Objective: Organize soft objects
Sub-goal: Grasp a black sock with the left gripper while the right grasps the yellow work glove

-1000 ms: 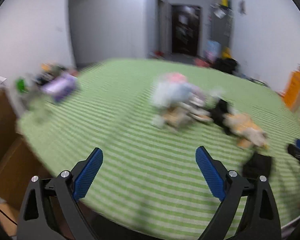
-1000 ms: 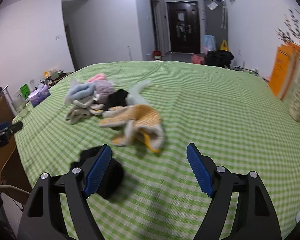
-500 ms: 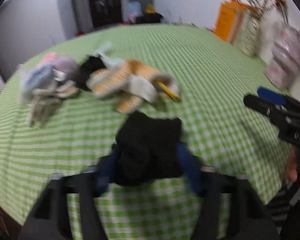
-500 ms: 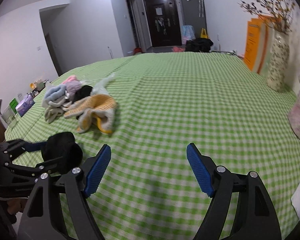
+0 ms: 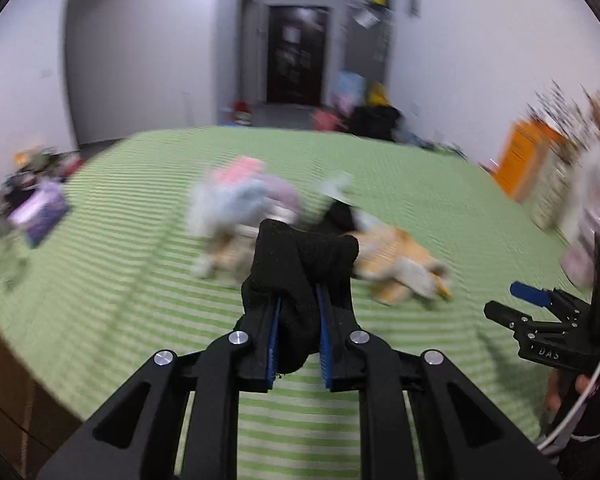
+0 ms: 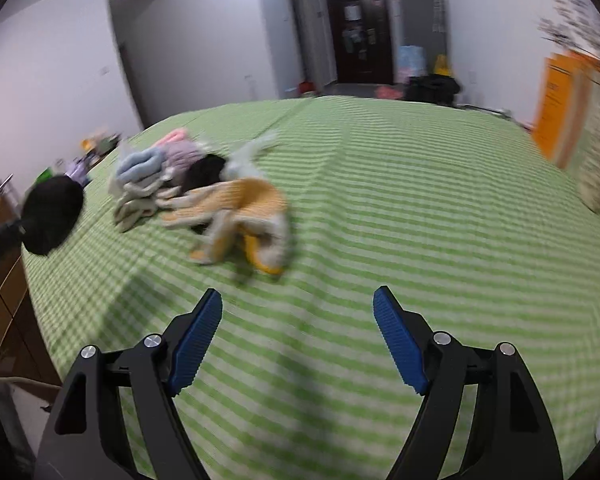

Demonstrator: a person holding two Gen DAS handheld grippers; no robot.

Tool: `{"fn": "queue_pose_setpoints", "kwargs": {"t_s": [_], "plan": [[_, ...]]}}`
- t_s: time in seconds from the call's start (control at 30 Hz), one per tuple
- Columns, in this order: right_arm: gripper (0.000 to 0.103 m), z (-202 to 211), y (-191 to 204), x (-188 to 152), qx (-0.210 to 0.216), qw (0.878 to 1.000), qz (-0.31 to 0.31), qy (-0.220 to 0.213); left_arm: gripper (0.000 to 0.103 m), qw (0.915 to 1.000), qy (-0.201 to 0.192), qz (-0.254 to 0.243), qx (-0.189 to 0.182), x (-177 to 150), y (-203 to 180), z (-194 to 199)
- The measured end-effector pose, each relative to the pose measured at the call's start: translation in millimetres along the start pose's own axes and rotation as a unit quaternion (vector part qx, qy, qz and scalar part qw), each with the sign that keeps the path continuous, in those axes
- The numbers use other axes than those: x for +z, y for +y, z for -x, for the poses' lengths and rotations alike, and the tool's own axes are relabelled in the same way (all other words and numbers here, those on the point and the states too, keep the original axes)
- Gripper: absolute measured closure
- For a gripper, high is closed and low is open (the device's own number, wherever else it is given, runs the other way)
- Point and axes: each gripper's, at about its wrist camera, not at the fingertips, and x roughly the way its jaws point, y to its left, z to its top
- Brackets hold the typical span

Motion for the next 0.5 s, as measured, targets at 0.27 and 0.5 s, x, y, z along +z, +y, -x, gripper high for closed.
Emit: {"fn": "queue_pose_setpoints", "kwargs": {"t_s": [0.27, 0.5], "plan": [[0.028, -80.0, 21.5, 49.3, -0.010, 0.998, -0.024, 0.058, 0.089, 0.9963, -0.014, 0.065, 0.055, -17.1, 101.4, 29.4], [0.083, -85.7, 19.3, 44.6, -0.010, 0.997, -0.047, 0.068, 0.089, 0.9907, -0.004, 0.119, 0.067, -42.8, 148.2, 36.6]]}}
